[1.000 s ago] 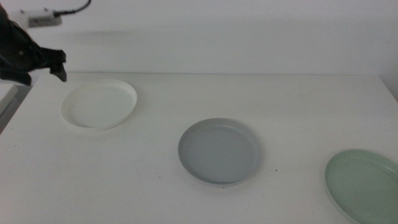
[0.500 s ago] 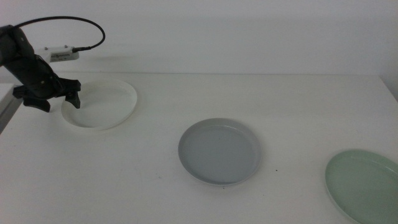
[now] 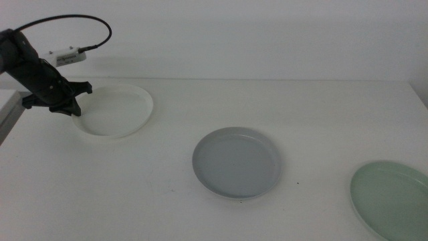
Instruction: Stack the three bowls on top of each other.
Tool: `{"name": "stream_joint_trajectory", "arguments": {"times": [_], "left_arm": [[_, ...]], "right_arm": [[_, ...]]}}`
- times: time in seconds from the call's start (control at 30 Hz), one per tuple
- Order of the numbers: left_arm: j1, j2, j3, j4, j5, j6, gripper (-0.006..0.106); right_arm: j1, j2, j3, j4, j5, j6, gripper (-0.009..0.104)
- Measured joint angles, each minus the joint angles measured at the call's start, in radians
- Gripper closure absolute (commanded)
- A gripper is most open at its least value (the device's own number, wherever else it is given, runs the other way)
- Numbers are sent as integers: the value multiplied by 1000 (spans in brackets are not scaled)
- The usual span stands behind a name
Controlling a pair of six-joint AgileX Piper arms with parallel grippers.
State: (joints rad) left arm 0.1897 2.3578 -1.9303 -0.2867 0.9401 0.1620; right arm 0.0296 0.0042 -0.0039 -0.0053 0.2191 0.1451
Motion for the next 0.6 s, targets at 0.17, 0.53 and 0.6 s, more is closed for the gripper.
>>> {"name": "stream_joint_trajectory", "arguments": {"times": [0.17, 0.53, 0.6], "left_arm": [[-4, -119, 42, -43, 66, 0, 102], [-323, -498, 420, -111, -85, -48, 102], [-394, -496, 448, -105, -127, -71, 102]], "right_arm": [[0, 0, 0, 0, 0, 0, 4], [0, 0, 0, 0, 0, 0, 4], [0, 0, 0, 0, 0, 0, 4]]}}
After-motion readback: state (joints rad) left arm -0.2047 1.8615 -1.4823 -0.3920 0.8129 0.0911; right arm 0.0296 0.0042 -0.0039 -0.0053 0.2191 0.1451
